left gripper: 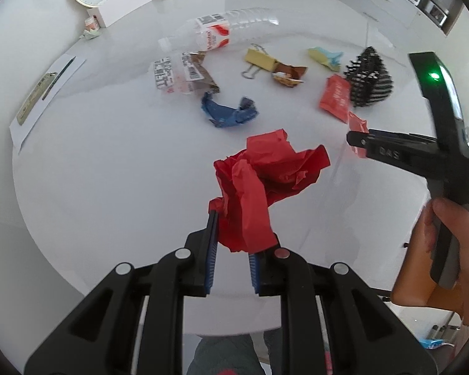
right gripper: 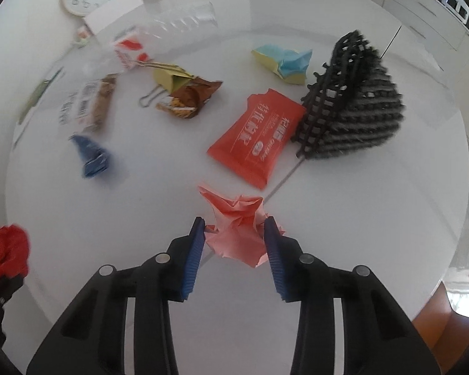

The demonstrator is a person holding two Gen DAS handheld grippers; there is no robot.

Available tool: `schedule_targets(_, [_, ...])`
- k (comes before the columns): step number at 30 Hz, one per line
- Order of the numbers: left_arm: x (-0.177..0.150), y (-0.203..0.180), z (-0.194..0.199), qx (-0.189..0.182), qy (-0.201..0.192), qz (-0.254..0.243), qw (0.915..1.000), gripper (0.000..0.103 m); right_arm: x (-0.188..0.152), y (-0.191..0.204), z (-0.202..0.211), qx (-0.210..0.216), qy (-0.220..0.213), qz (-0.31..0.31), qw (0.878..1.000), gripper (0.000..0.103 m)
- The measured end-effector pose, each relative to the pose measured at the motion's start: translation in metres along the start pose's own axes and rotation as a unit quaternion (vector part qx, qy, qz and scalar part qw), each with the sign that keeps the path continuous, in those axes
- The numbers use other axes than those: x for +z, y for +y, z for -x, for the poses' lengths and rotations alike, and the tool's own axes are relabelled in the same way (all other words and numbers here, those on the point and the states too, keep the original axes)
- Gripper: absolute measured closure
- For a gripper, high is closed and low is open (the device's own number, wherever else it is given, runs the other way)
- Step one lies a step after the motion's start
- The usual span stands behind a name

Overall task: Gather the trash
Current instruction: 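Carry the red tissue and pink paper to the wastebasket and release both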

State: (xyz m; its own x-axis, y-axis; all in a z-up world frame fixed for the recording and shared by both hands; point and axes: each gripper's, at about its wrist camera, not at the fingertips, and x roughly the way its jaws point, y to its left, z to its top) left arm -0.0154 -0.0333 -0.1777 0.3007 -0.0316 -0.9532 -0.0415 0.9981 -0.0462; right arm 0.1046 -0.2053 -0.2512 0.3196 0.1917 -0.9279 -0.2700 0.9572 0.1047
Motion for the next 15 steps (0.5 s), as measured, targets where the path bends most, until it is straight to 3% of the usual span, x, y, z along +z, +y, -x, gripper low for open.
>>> schedule_targets(8, [-0.051,-0.040,0.032,-0.026,0.009,-0.047,0.9985,0.085,-0.077,-0.010,0.084,0.036,0.006,0.038,0.999,0.063])
schedule_targets(15, [-0.103,-0.068,0.040,-0.042,0.036,-0.048,0.9973,0.085,-0.164,-0.016,0.106,0.072,0.048,0.058,0.995,0.061])
